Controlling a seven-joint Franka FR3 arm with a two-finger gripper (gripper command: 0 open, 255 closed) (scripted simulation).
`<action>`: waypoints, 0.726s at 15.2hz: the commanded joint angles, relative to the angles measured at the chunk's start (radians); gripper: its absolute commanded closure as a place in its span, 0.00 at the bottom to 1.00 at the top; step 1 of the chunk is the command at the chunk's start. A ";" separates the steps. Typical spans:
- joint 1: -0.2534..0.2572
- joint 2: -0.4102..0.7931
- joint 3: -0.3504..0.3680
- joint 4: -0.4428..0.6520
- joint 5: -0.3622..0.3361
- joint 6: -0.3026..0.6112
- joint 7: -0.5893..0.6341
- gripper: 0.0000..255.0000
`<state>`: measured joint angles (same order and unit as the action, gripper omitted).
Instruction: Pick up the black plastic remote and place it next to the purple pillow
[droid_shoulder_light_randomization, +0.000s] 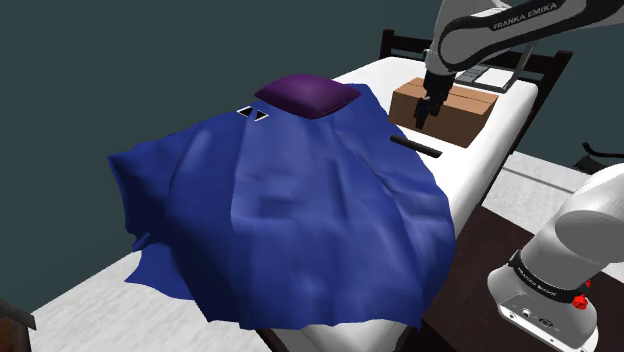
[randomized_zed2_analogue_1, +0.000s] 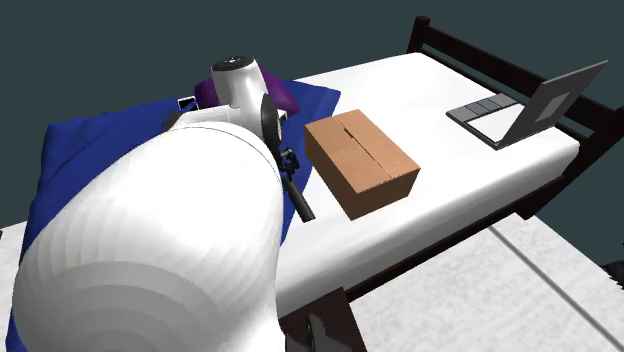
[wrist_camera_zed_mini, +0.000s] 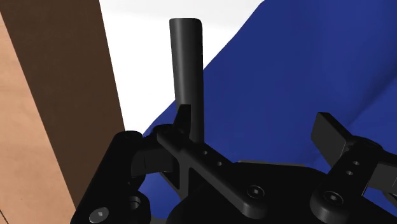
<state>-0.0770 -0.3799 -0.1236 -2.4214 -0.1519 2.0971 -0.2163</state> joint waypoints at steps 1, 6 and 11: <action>-0.006 0.066 -0.019 0.012 0.001 0.052 -0.017 0.00; -0.020 0.254 -0.061 0.079 0.024 0.165 -0.069 0.00; -0.033 0.399 -0.083 0.140 0.058 0.242 -0.113 0.00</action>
<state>-0.1086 0.0002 -0.2050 -2.2865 -0.0982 2.3242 -0.3243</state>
